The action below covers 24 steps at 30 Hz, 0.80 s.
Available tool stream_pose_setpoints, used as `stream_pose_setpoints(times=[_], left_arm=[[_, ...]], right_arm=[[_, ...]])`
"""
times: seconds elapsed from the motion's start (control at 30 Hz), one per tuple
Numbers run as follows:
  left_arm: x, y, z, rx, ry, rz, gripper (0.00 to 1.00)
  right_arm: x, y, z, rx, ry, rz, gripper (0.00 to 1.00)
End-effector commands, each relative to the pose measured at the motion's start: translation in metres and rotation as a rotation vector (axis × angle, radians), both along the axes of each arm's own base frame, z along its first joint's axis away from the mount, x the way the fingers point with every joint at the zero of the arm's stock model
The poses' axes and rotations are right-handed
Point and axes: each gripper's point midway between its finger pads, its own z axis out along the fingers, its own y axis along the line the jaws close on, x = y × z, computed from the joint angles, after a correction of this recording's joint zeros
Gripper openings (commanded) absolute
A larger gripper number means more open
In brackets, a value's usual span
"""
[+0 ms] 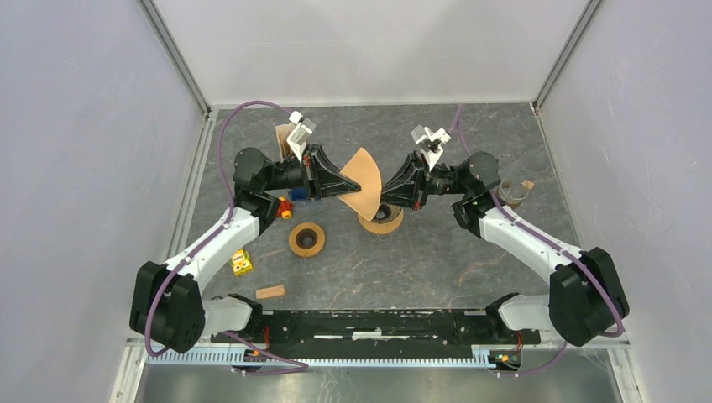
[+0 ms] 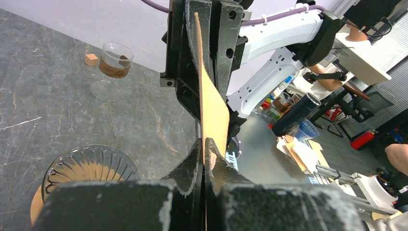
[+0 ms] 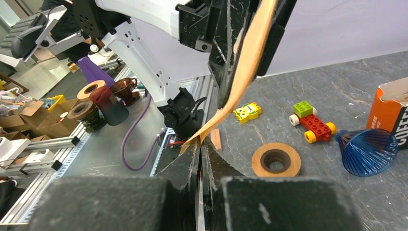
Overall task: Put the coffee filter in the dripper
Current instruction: Pick up the coffee filter from the coffee filter holder.
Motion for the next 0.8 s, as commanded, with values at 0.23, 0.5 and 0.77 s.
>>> stream_pose_setpoints(times=[0.23, 0.5, 0.77], left_arm=[[0.028, 0.003, 0.009, -0.035, -0.093, 0.134, 0.34], [0.08, 0.013, 0.01, 0.094, -0.047, 0.363, 0.89], [0.134, 0.039, 0.006, 0.336, -0.013, 0.726, 0.89]], right_arm=[[0.037, 0.001, -0.007, -0.115, -0.082, -0.182, 0.0], [0.1, -0.025, -0.023, -0.325, -0.085, -0.56, 0.0], [0.146, -0.062, -0.014, -0.422, -0.056, -0.895, 0.0]])
